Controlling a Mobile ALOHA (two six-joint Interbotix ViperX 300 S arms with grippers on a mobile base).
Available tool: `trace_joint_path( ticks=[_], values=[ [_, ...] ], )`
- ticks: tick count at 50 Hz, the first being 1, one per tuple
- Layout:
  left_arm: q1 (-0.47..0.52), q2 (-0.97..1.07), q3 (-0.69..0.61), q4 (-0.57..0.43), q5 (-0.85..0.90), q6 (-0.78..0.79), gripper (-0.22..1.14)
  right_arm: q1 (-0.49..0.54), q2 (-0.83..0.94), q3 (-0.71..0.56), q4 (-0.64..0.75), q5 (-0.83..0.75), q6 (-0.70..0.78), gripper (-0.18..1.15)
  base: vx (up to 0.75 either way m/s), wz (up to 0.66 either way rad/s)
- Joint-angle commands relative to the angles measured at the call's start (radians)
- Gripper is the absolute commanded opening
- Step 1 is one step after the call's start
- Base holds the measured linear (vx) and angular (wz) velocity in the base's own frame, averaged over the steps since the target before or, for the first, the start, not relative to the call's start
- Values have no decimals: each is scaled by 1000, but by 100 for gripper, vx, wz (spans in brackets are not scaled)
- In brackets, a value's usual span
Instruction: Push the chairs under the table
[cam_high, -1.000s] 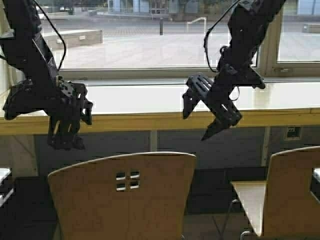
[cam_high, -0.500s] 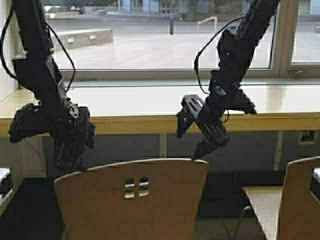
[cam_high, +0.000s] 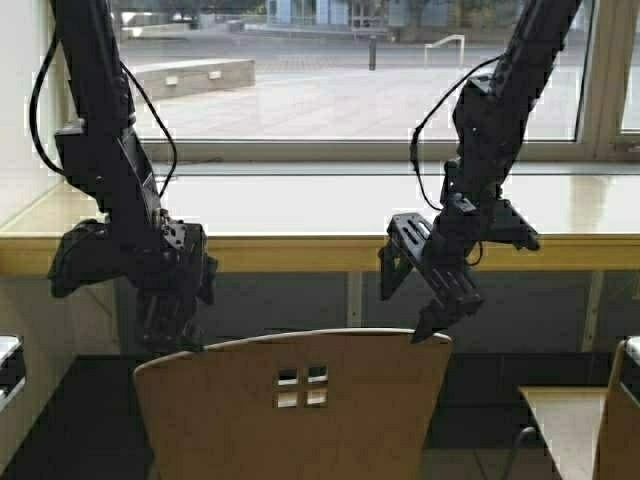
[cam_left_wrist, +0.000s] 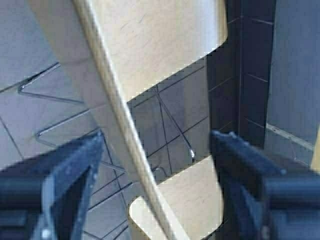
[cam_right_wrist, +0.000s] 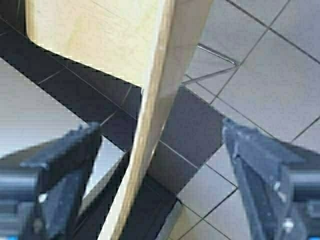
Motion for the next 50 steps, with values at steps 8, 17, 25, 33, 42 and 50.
trace_joint_path(
  ticks=[8, 17, 25, 33, 42, 50],
  values=[
    [-75, 29, -55, 0, -5, -25, 95, -9, -14, 11, -5, -3, -2, 104, 4, 11],
    [-110, 83, -104, 0, -5, -44, 95, -28, 5, 34, -6, -5, -2, 104, 4, 11],
    [-121, 124, -137, 0, -3, -51, 95, -38, 34, 35, -6, -5, -2, 104, 4, 9],
    [-123, 170, -166, -2, -5, -51, 95, -52, 74, 28, -6, -9, -2, 104, 4, 8],
    [-123, 224, -209, 3, -5, -51, 95, -74, 120, 17, -6, -11, -3, 104, 4, 7],
    [-123, 265, -247, 3, -5, -51, 95, -87, 163, -8, -8, -11, -3, 104, 4, 6]
  ],
)
